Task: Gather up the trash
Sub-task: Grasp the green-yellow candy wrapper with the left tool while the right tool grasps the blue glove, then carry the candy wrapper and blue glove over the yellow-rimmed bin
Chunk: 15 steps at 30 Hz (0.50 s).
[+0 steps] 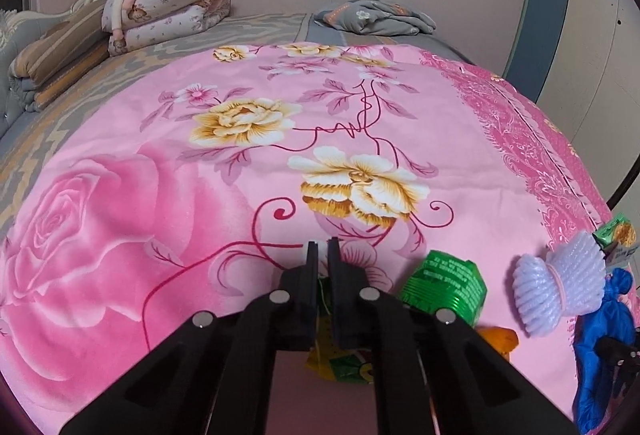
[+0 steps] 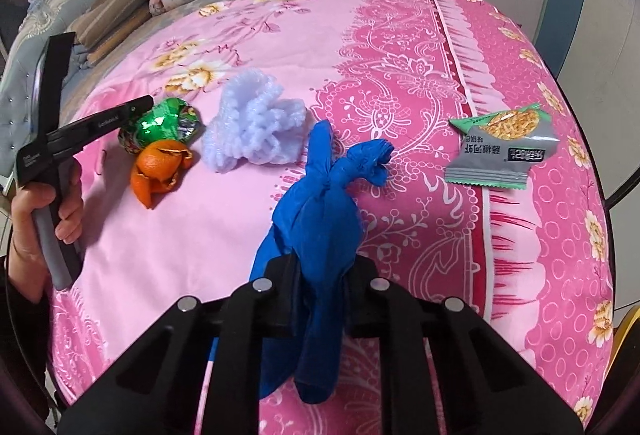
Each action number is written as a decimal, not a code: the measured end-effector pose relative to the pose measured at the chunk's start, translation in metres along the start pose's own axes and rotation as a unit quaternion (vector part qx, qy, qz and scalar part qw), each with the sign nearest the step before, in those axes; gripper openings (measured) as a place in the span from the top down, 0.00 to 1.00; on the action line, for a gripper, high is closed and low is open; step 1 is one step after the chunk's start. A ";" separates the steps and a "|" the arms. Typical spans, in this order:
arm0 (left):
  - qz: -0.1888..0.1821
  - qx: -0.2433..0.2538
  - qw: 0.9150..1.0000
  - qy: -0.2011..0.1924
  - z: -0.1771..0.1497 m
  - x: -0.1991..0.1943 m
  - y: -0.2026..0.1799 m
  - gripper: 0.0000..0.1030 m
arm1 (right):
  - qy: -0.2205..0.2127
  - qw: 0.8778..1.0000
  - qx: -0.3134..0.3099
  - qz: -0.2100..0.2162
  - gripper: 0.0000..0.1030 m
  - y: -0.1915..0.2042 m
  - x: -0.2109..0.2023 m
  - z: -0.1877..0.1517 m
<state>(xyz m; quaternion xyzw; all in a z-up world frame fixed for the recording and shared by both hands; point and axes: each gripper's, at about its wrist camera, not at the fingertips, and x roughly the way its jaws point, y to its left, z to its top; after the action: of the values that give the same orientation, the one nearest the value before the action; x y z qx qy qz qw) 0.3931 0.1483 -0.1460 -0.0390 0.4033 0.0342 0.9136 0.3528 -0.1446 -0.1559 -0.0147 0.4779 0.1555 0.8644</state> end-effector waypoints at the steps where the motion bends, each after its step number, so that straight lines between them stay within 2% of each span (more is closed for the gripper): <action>1: 0.000 -0.001 1.000 0.000 0.000 -0.002 0.000 0.96 | -0.002 1.000 0.000 0.001 0.87 0.000 -0.004 0.000; 6: -0.012 -0.015 1.000 -0.015 0.007 -0.027 0.004 0.96 | -0.013 1.000 0.011 0.015 0.87 -0.004 -0.028 -0.001; 15: -0.025 -0.005 0.999 -0.039 0.010 -0.084 -0.005 0.96 | -0.052 0.998 0.017 0.018 0.87 -0.010 -0.090 -0.011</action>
<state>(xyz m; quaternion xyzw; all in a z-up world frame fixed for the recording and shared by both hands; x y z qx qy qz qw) 0.3443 0.1421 -0.0766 -0.0521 0.3658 0.0151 0.9291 0.3022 -0.1790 -0.0880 0.0163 0.4353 0.1637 0.8851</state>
